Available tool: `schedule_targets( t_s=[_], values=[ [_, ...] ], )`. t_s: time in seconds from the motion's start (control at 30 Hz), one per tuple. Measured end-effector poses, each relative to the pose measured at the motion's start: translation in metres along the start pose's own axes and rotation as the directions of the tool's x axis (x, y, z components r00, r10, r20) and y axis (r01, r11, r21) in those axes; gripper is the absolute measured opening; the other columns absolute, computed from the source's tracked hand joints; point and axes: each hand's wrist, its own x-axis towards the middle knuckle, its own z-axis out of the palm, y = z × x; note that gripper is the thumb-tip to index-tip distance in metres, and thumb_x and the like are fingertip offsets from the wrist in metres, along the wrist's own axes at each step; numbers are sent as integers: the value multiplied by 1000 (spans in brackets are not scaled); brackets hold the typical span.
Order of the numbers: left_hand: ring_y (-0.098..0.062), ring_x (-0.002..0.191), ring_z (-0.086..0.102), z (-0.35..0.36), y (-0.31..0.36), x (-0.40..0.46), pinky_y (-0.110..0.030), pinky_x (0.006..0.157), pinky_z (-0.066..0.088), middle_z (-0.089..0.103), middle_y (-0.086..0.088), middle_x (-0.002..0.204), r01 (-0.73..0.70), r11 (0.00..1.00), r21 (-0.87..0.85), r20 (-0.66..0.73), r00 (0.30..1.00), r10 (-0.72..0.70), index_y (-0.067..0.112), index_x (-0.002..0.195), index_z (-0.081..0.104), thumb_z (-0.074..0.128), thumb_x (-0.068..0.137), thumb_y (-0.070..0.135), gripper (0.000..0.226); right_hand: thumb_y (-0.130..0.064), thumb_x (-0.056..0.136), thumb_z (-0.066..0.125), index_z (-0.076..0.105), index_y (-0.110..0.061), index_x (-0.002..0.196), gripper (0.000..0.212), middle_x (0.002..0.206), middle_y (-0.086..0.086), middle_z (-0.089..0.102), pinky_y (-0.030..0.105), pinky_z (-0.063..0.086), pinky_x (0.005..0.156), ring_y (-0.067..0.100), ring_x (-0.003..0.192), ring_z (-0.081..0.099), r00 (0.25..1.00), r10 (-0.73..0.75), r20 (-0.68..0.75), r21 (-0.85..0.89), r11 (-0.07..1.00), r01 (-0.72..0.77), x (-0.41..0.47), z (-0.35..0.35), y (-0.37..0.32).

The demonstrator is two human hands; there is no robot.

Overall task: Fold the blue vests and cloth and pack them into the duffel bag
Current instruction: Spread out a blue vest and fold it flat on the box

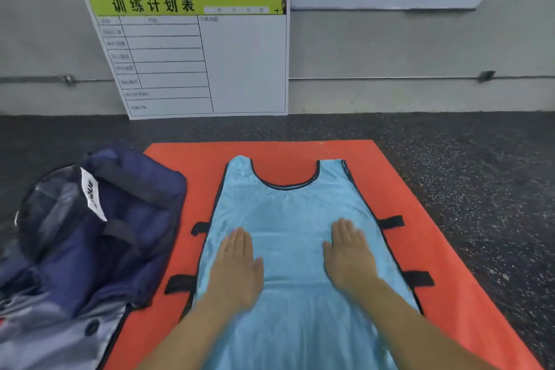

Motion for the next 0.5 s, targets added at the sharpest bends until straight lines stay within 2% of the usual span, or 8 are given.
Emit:
schedule_targets(
  t_s=[0.07, 0.13, 0.2, 0.27, 0.33, 0.4, 0.43, 0.5],
  values=[
    [-35, 127, 59, 7, 41, -23, -44, 107, 30, 59, -23, 138, -139, 990, -30, -30, 990, 138, -6, 130, 63, 37, 92, 33, 60, -36, 97, 25, 53, -1, 144, 65, 153, 16, 49, 40, 21, 116, 31, 141, 48, 981, -194, -18, 20, 981, 194, -30, 18, -39],
    [-32, 131, 56, 6, 52, -46, -43, 107, 30, 56, -20, 142, -182, 983, -20, -57, 982, 181, -4, 134, 60, 37, 93, 31, 59, -34, 96, 34, 60, -4, 139, 58, 147, 13, 55, 42, 25, 113, 31, 135, 55, 963, -269, -1, 72, 961, 268, -61, 23, -49],
    [-31, 135, 52, 7, 31, -60, -42, 110, 27, 53, -18, 146, -140, 990, -11, -81, 987, 139, -3, 138, 56, 36, 96, 35, 60, -40, 99, 23, 44, -6, 152, 66, 161, 10, 38, 40, 15, 121, 29, 148, 38, 973, -226, -54, 126, 965, 231, -74, 14, -24],
    [-32, 139, 49, 5, 0, -74, -40, 115, 21, 50, -18, 149, -66, 998, 0, -51, 997, 66, -3, 141, 53, 30, 101, 41, 63, -48, 102, 9, 20, -12, 162, 71, 170, 2, 12, 37, 1, 127, 21, 158, 10, 994, -106, -2, 83, 991, 106, -82, 5, 18],
    [-35, 137, 50, 4, -20, -84, -39, 116, 18, 50, -21, 148, -1, 1000, 10, -39, 999, 1, -5, 140, 54, 30, 100, 43, 66, -51, 103, 7, 16, -11, 163, 72, 171, 4, 10, 39, 0, 128, 20, 158, 4, 999, 24, -39, 51, 998, -22, -85, 2, 50],
    [-36, 135, 52, 4, -13, -91, -38, 116, 18, 53, -22, 145, 36, 999, 10, -69, 997, -35, -6, 137, 57, 35, 96, 41, 66, -50, 99, 3, 32, -3, 157, 80, 166, 12, 27, 42, 10, 127, 28, 155, 22, 995, 64, -74, 50, 997, -60, -92, 1, 46],
    [-36, 133, 53, 6, 1, -94, -38, 117, 16, 54, -23, 144, 15, 1000, -6, -74, 997, -16, -6, 135, 58, 36, 94, 40, 65, -47, 100, 7, 42, 0, 151, 78, 160, 16, 37, 43, 17, 125, 32, 149, 35, 997, 20, -74, 63, 998, -15, -97, 6, 30],
    [-34, 133, 54, 12, 37, -102, -37, 116, 15, 53, -21, 145, -117, 993, -33, -56, 992, 115, -4, 135, 59, 37, 95, 35, 60, -37, 101, 26, 58, 1, 139, 63, 148, 17, 53, 45, 25, 116, 35, 135, 54, 985, -162, -65, 68, 984, 166, -111, 23, -13]
  ],
)
